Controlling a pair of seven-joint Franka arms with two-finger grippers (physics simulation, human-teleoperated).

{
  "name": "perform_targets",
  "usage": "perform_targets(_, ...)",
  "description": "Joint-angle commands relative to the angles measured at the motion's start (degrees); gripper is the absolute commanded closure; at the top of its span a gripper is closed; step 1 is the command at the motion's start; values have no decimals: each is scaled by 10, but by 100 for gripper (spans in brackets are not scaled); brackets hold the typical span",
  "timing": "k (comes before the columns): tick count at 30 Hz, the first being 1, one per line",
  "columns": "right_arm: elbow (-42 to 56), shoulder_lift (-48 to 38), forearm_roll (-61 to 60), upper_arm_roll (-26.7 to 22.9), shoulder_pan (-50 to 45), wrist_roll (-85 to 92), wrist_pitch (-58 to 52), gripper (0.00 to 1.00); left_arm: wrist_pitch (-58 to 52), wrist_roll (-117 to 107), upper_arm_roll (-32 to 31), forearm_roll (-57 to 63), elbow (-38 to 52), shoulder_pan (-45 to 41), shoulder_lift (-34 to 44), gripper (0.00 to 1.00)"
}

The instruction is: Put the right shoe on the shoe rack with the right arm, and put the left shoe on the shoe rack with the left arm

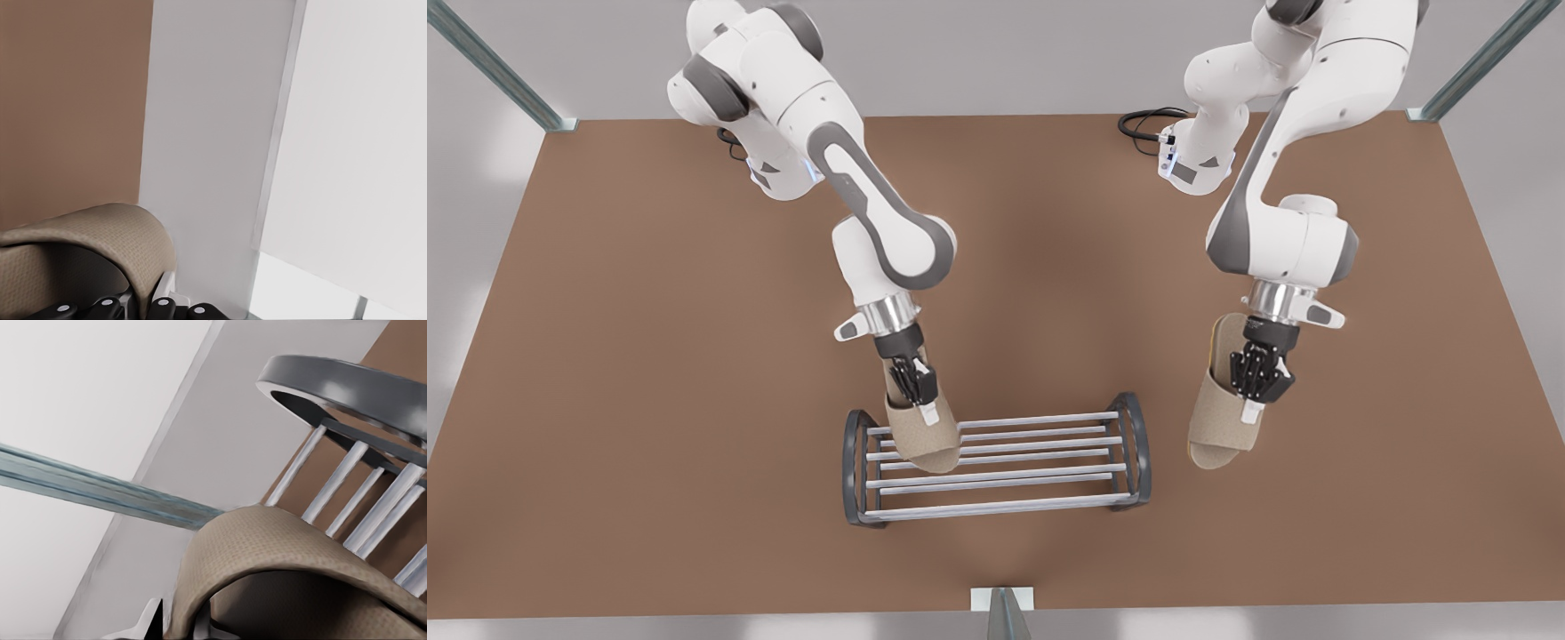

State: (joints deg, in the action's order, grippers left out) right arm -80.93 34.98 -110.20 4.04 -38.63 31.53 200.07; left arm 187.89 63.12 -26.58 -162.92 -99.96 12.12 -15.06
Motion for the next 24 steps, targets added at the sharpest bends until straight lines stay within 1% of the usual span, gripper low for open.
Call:
perform_targets(1,2,10,8,-3,3,-269,-35,0,34,-135,-8,1,5,0,-3,79)
perform_targets(4,5,12,22,-4,3,-273,-35,0,57,-135,-19,1,21,0,-2,79)
perform_targets(5,7,12,22,-4,3,-273,-34,0,64,-135,-33,1,25,1,1,79)
perform_targets(6,10,13,24,-8,2,-273,-34,0,97,-135,-36,1,52,0,-4,79)
perform_targets(11,33,30,35,-11,1,-274,-35,0,94,-141,-43,-1,53,-1,-6,79)
perform_targets(15,32,23,34,-12,0,-274,-25,0,91,-146,-42,-1,55,-1,-8,79)
perform_targets(16,27,-3,27,-11,0,-274,-4,0,92,-148,-42,-1,58,-1,-7,79)
perform_targets(17,14,-43,-6,-3,1,-278,13,0,92,-150,-43,-1,58,-1,-7,79)
perform_targets(18,-18,-87,-30,3,14,-278,13,0,92,-155,-42,-2,59,-2,-1,79)
perform_targets(19,-77,-155,-50,48,69,-277,13,0,94,-157,-42,-1,59,-15,12,79)
perform_targets(20,-130,-204,-49,93,127,-276,12,0,96,-160,-41,-1,59,-31,28,79)
perform_targets(21,-163,-230,-44,113,162,-265,12,0,97,-162,-41,-2,59,-47,42,79)
perform_targets(22,-195,-245,-19,126,185,-208,9,0,98,-164,-40,1,66,-72,48,79)
perform_targets(24,-287,-291,75,125,265,-21,-114,0,101,-164,-36,5,81,-130,46,79)
